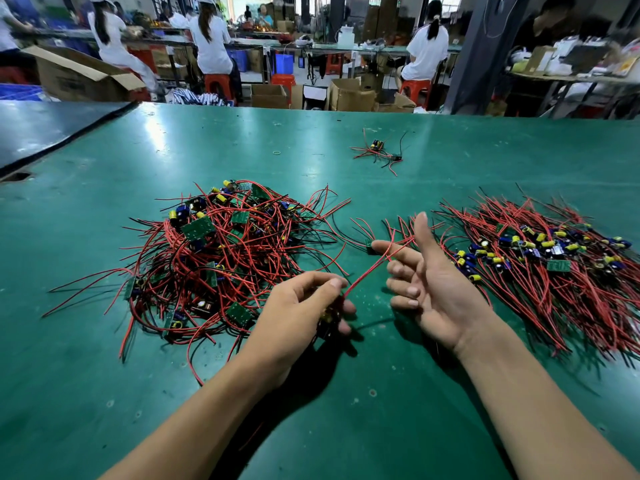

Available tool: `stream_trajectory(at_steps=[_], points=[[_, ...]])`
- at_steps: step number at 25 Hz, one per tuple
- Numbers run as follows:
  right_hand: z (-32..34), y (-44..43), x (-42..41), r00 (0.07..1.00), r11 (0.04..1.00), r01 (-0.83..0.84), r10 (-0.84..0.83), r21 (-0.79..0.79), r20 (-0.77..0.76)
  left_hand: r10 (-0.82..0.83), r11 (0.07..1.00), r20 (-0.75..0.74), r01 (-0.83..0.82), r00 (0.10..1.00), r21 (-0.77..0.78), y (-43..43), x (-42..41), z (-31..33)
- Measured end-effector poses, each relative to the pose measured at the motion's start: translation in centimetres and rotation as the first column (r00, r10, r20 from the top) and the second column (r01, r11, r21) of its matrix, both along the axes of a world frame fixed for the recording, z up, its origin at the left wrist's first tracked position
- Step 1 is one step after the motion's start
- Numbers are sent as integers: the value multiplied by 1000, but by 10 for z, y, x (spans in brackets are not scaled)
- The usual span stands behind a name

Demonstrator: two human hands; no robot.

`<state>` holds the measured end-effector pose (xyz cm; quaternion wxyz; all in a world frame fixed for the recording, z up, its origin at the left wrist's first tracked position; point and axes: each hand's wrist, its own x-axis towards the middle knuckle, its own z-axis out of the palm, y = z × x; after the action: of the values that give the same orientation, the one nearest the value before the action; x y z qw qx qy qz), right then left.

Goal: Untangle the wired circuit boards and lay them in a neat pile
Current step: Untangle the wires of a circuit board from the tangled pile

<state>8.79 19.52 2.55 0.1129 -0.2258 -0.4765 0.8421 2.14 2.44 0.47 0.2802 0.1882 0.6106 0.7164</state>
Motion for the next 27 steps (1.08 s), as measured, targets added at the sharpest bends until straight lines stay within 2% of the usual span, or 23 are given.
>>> stream_trajectory(at_steps=[5, 8, 10, 11, 12, 14, 16, 18, 21, 24, 27], points=[[-1, -11, -1, 997, 997, 53, -50, 58, -53, 2, 993, 261, -33, 965, 113, 3, -5, 4], [-3, -13, 0, 992, 993, 86, -78, 85, -96, -16, 987, 331, -38, 943, 156, 4, -5, 5], [-4, -16, -1, 994, 981, 76, -60, 177, -95, -28, 984, 351, -36, 936, 173, 4, -6, 5], [-4, -20, -1, 997, 958, 54, -37, 282, -65, -33, 982, 363, -36, 931, 183, 4, -7, 4], [-5, -23, 0, 1000, 910, 15, -10, 415, -14, -39, 981, 375, -36, 926, 191, 4, -8, 4], [-9, -33, 2, 995, 753, -89, 38, 652, 91, -53, 982, 390, -23, 919, 189, 4, -10, 3], [-16, -43, 3, 989, 602, -150, 87, 784, 122, -84, 983, 400, 10, 913, 185, 4, -10, 3], [-19, -49, 1, 991, 498, -132, 81, 857, 105, -99, 983, 398, 29, 912, 179, 3, -10, 2], [-17, -38, -2, 996, 383, -10, -74, 924, 41, -103, 984, 389, 38, 915, 172, 4, -12, 1], [-12, -5, 4, 944, 244, 147, -325, 959, -62, -87, 992, 371, 48, 925, 115, 5, -13, 0], [-10, 23, 13, 862, 118, 82, -507, 990, -11, -95, 993, 366, 61, 926, 103, 4, -13, 0]])
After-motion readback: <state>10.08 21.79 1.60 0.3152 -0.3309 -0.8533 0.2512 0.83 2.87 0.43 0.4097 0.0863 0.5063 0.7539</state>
